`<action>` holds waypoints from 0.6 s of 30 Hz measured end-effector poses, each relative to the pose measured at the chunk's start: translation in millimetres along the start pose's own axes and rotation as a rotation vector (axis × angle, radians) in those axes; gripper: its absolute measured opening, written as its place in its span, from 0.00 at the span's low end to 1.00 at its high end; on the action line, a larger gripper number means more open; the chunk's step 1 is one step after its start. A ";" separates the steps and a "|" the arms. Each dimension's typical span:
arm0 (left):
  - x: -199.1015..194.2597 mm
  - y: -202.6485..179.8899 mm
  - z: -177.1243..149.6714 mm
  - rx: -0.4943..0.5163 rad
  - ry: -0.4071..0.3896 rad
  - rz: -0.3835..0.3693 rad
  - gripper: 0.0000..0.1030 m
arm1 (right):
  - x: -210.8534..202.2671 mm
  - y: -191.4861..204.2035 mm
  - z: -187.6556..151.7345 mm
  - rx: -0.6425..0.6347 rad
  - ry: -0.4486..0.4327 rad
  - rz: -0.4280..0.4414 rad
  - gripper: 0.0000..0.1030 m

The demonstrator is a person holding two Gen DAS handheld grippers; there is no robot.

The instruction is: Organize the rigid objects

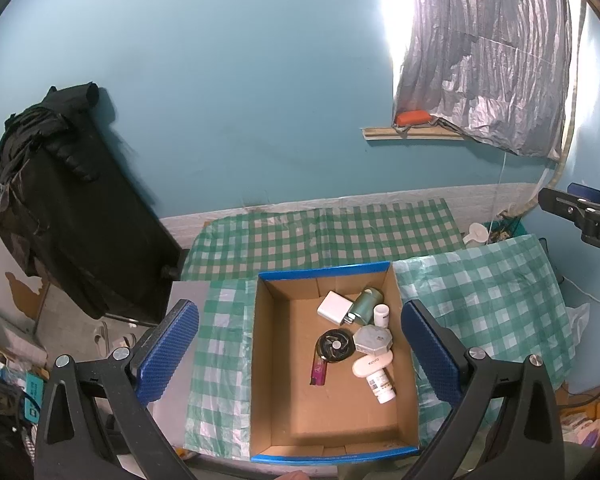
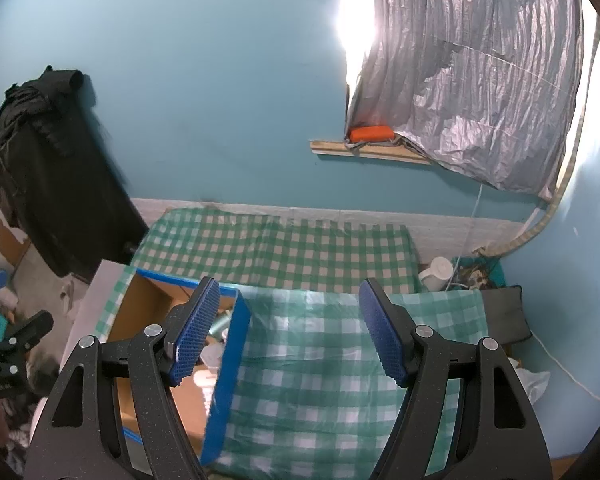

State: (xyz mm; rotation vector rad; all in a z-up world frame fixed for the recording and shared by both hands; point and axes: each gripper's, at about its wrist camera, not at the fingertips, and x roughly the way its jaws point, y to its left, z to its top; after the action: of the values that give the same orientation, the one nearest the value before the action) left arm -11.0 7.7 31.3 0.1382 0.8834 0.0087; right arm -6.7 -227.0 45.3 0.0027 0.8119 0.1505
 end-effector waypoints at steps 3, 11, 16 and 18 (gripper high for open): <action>-0.4 -1.3 -1.3 0.003 0.008 -0.002 0.99 | 0.1 0.1 0.0 0.001 0.001 0.001 0.70; -0.6 -0.5 -4.5 0.009 0.016 -0.006 0.99 | -1.2 -0.6 -2.7 0.003 0.006 -0.002 0.70; -0.1 0.3 -6.1 0.019 0.011 -0.008 0.99 | -1.2 0.7 -6.1 0.006 0.011 -0.002 0.70; -0.5 -0.3 -5.7 0.023 0.009 -0.005 0.99 | -2.1 0.3 -6.9 0.007 0.010 -0.003 0.70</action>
State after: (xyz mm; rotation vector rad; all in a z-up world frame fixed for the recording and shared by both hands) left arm -15.7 8.0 28.1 0.1580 0.8927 -0.0053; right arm -13.2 -227.3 42.1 0.0078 0.8224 0.1452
